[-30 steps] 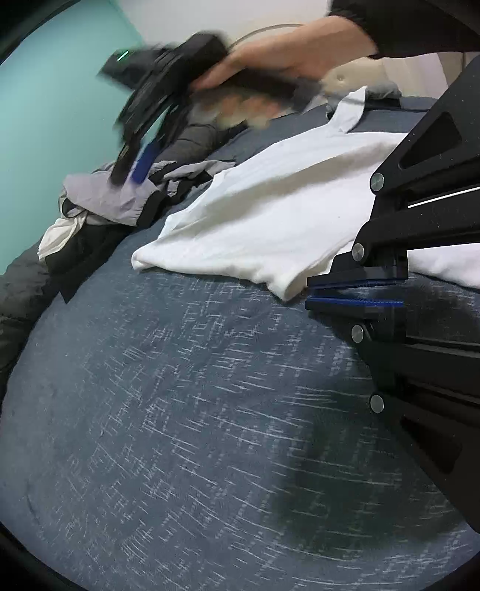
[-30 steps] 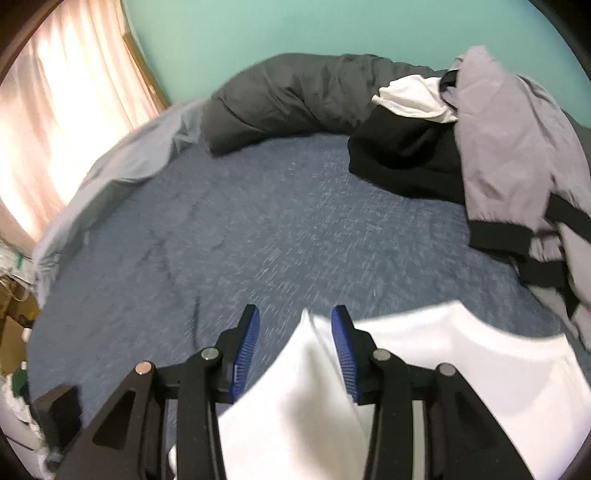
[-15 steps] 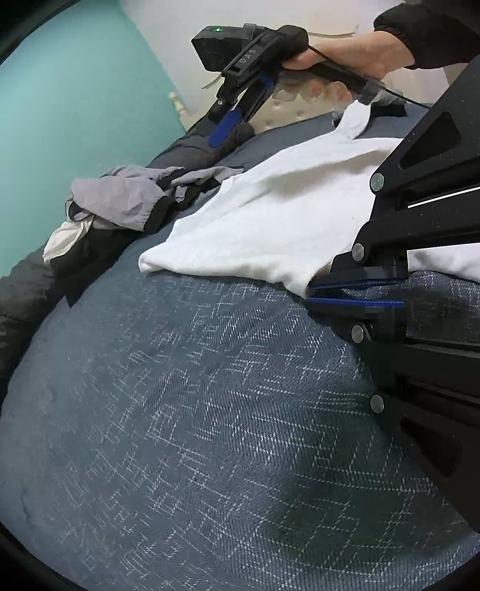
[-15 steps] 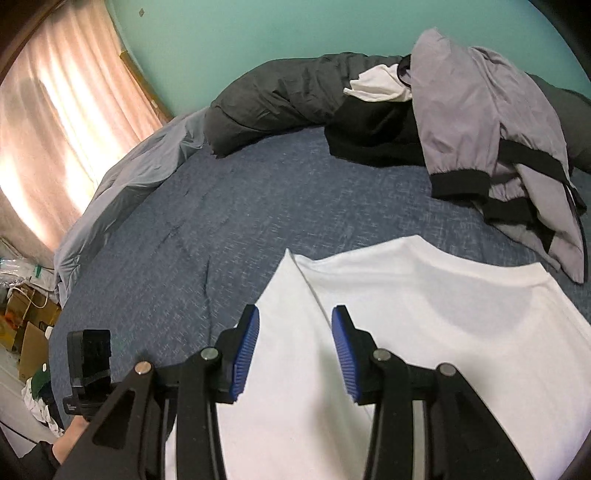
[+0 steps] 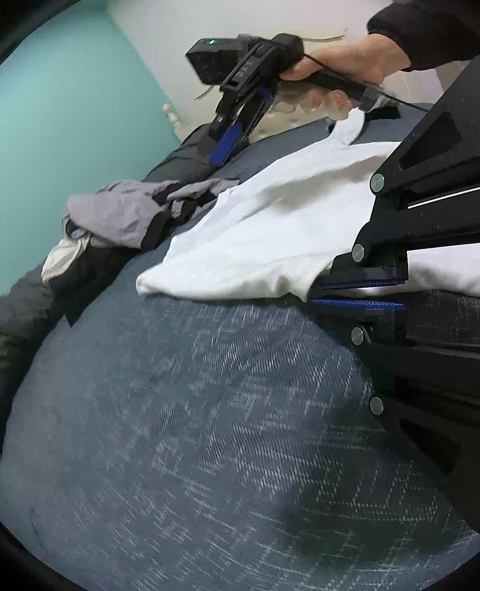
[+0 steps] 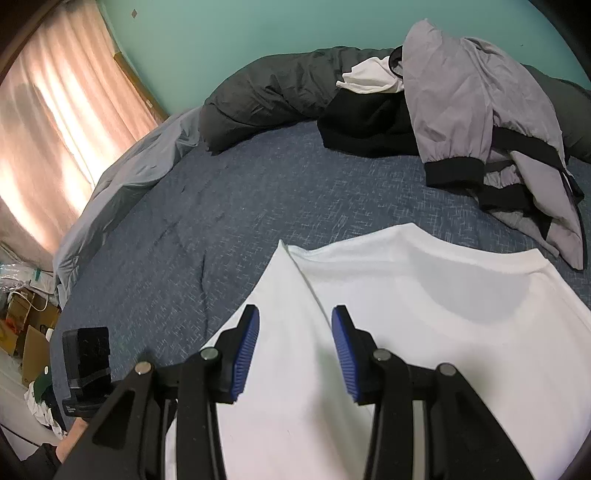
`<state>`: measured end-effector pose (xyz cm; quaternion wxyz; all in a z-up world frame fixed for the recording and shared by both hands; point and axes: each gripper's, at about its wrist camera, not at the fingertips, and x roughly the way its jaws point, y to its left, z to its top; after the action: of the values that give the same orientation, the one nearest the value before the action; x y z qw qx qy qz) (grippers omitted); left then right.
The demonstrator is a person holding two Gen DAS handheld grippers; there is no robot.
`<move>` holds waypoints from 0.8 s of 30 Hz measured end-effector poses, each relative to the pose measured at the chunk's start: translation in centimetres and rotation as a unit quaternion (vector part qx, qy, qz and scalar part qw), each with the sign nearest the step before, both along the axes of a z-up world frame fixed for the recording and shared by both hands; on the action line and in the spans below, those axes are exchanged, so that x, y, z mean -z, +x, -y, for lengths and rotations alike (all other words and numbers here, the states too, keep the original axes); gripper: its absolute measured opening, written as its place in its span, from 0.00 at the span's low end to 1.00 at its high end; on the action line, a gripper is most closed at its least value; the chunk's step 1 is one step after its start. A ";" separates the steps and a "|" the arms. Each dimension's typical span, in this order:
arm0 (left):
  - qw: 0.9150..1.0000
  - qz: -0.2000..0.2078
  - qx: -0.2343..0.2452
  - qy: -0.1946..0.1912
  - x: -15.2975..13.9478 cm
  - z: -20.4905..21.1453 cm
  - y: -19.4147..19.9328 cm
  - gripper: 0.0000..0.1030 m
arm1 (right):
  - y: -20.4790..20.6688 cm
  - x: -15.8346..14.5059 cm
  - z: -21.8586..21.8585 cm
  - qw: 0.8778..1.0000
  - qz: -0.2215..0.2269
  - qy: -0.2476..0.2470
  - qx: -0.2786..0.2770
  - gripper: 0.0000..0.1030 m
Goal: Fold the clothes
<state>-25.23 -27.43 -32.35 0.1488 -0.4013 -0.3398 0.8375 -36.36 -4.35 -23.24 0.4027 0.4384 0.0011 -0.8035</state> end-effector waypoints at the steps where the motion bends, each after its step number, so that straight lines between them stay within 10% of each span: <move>1: 1.000 -0.005 0.004 -0.001 -0.2 -0.1 0.0 0.03 | 0.0 0.0 -0.1 1.000 0.000 -0.001 0.001 0.40; 15: 0.999 0.015 0.011 -0.039 -0.9 -0.1 0.7 0.00 | -0.1 0.0 -0.9 1.000 0.005 -0.003 0.006 0.40; 24: 0.997 0.028 0.032 -0.067 -0.5 -1.4 0.6 0.24 | 0.1 -0.6 -1.9 1.000 0.006 -0.013 0.016 0.40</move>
<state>-24.58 -26.02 -31.86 0.1386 -0.4442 -0.2736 0.8418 -36.29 -2.50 -22.61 0.3951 0.4380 -0.0185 -0.8073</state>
